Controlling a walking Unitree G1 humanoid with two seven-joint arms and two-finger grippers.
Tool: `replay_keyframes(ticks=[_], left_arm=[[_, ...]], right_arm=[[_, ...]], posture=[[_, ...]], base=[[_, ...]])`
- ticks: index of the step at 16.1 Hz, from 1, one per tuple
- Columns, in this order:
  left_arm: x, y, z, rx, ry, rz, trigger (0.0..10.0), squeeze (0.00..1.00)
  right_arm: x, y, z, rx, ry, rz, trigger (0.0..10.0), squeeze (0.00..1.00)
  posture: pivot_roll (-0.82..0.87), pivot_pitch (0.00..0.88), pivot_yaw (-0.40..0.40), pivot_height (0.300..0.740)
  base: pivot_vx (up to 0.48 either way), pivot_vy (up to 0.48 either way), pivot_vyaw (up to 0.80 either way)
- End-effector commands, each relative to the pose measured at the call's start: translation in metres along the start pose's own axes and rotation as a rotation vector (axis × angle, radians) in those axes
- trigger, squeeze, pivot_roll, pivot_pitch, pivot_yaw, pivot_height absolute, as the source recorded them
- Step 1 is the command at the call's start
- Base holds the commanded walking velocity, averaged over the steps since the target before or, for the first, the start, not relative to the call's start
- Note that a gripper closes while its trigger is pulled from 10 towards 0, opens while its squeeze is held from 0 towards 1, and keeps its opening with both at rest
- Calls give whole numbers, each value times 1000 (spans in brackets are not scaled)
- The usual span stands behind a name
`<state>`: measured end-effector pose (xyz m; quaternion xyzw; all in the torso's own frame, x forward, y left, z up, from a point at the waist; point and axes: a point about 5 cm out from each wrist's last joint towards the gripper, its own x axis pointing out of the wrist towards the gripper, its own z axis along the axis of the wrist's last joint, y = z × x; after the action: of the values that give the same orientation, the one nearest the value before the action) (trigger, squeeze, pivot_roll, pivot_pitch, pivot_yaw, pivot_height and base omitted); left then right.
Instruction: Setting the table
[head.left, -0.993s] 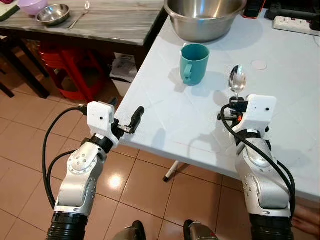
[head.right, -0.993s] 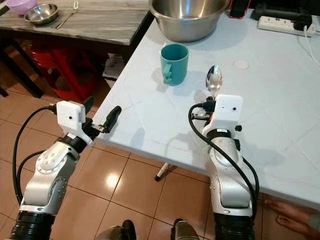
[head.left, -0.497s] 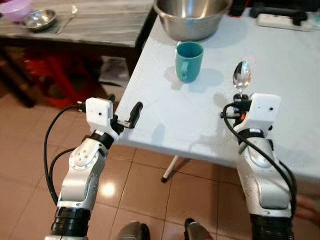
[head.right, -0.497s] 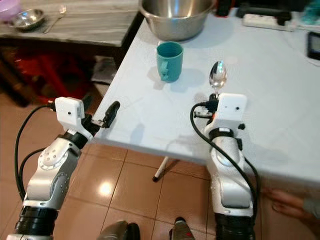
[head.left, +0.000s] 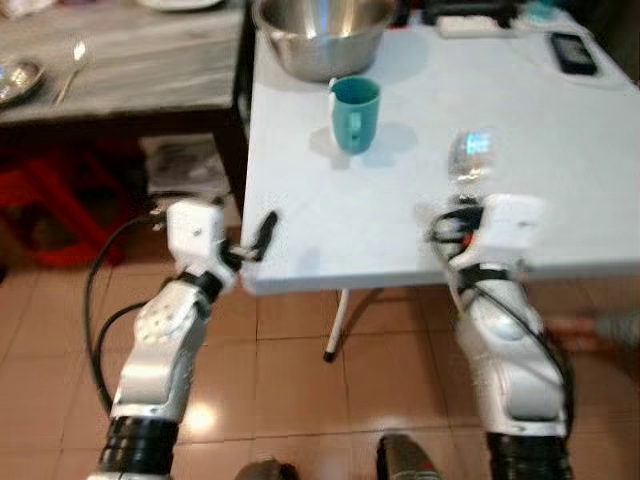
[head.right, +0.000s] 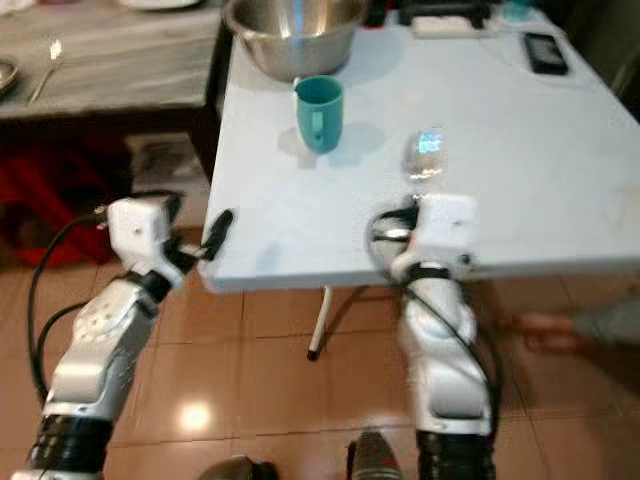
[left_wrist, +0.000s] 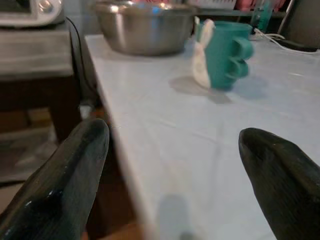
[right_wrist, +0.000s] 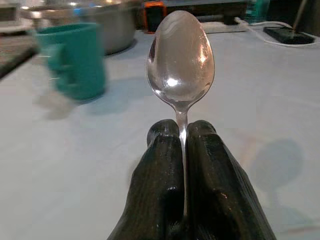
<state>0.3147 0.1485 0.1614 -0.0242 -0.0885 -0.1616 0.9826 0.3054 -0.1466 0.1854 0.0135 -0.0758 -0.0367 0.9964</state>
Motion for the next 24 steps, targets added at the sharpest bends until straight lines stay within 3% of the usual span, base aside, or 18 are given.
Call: replay_keyframes(ticks=[1,24], left_arm=[[1,-4,1,4,-5,-8,10000,0],[3,-11,-5,14,11,2,10000,0]], right_arm=[[0,-7,2,-10,-15,-18,10000,0],[-1,-13,-1,-30,-31,-33,10000,0]], posture=[[-153,194,88,740],[-158,196,89,740]], base=[[0,409,0],[0,419,0]])
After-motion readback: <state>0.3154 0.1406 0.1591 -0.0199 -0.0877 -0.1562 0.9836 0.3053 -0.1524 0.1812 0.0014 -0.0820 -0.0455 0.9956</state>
